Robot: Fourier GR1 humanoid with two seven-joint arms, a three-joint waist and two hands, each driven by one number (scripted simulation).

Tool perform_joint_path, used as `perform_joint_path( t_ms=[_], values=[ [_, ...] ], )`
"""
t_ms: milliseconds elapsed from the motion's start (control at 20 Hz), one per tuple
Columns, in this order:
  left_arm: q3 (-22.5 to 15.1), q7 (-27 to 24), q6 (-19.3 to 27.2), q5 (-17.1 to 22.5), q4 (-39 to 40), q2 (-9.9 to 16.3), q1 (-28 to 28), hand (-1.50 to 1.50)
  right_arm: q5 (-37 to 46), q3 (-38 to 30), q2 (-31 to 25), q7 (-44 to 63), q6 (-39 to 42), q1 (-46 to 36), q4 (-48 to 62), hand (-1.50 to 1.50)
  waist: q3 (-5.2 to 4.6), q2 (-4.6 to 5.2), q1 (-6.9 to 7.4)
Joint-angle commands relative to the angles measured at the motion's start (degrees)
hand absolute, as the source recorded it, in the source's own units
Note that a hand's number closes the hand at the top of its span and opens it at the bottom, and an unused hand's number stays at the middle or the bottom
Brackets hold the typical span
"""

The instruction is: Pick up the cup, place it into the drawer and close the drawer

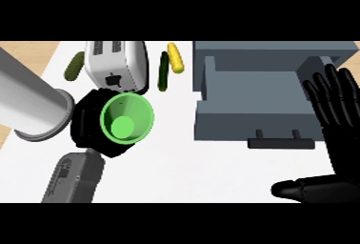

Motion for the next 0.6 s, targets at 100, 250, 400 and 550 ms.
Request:
perform_joint_path(
  t_ms=[100,250,400,550],
  values=[
    [-1.8,15.0,8.6,1.1,-11.1,-1.6,-8.9,1.5,-2.9,-2.4,-1.6,-1.1,2.6,3.2,-0.8,-1.5,0.01,0.02,-0.54],
    [-3.7,12.4,10.5,-0.3,-6.1,-1.7,-11.5,1.5,1.0,1.0,0.7,-3.2,1.4,4.7,-2.1,-1.5,-0.05,0.18,-0.76],
    [-3.8,18.6,13.4,-1.5,-10.1,-1.5,-15.7,1.5,0.7,-0.5,-0.5,0.0,0.1,0.7,-1.1,-1.5,-0.05,0.16,-0.56],
    [-6.7,18.4,19.6,-2.0,-4.2,-1.7,-22.6,1.5,-0.8,-0.4,-0.1,0.5,0.3,0.9,-2.3,-1.5,-0.05,0.23,-1.12]
  ],
)
